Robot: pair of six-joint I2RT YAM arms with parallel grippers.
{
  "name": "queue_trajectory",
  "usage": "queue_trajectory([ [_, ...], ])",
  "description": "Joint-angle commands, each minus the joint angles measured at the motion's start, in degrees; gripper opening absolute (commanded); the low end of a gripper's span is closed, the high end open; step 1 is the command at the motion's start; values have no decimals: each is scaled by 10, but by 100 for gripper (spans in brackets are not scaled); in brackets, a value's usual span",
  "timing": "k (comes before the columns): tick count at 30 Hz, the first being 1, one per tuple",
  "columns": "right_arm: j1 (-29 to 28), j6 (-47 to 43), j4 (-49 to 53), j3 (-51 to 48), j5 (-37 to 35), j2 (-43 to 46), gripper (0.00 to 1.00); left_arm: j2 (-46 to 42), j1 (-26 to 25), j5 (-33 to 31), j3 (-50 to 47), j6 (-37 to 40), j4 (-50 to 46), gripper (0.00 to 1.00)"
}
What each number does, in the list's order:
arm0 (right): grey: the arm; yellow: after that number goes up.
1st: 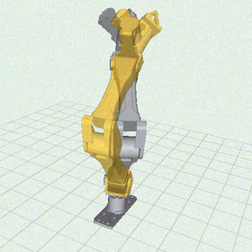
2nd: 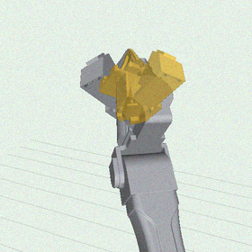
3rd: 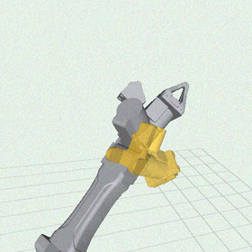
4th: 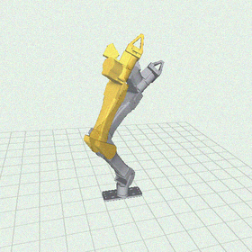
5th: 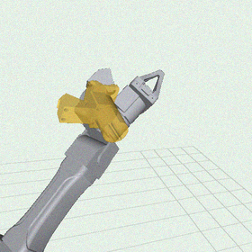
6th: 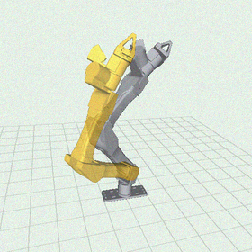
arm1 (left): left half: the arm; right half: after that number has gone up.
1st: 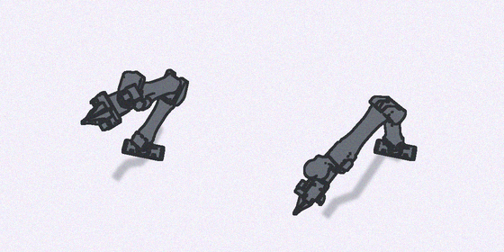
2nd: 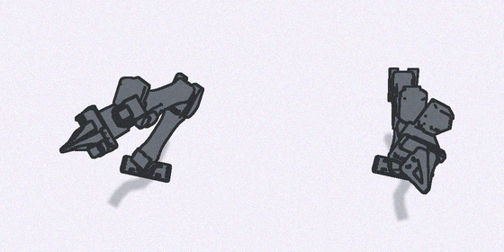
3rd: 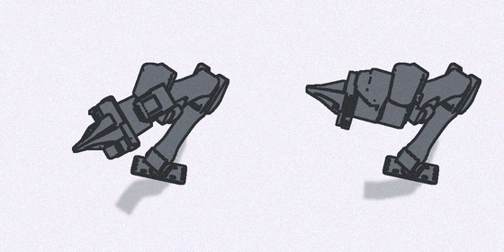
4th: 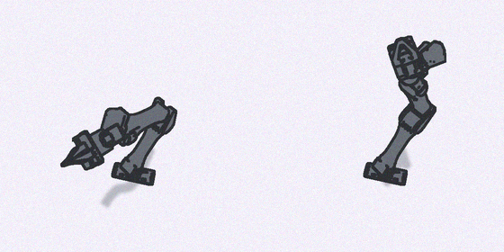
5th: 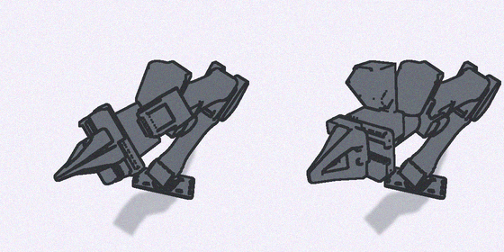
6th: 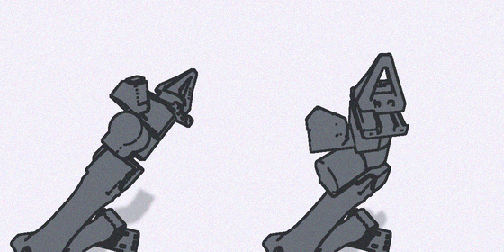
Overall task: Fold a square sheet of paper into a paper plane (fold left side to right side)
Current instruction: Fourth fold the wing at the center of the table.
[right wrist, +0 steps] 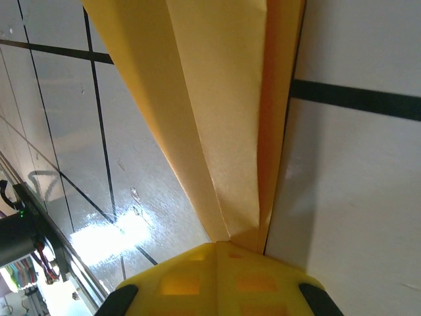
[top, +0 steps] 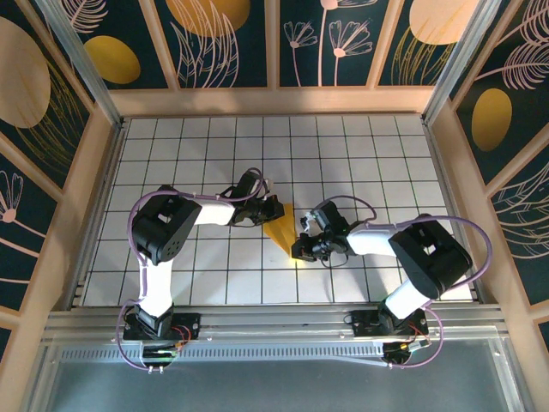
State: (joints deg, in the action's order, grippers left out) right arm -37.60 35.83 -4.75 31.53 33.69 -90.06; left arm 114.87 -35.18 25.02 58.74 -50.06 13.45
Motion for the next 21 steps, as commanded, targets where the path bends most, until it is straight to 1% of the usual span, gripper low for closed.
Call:
queue_trajectory([
  [1,-2,15,29,-32,6,5,0,41,1,-39,-11,0,-66,0],
  [6,-1,17,42,-51,12,36,0,39,2,-33,-11,-2,-60,0],
  [11,11,-19,81,-38,29,85,0,24,1,-5,5,-10,-41,0],
  [13,27,-43,103,-23,23,107,0,12,2,3,24,-7,-45,7],
  [15,50,-66,115,-8,18,127,6,0,2,7,50,2,-57,14],
  [17,76,-87,117,7,7,141,16,-13,4,5,82,17,-78,21],
  [21,101,-113,80,26,-12,136,36,-45,20,-9,105,31,-95,30],
])
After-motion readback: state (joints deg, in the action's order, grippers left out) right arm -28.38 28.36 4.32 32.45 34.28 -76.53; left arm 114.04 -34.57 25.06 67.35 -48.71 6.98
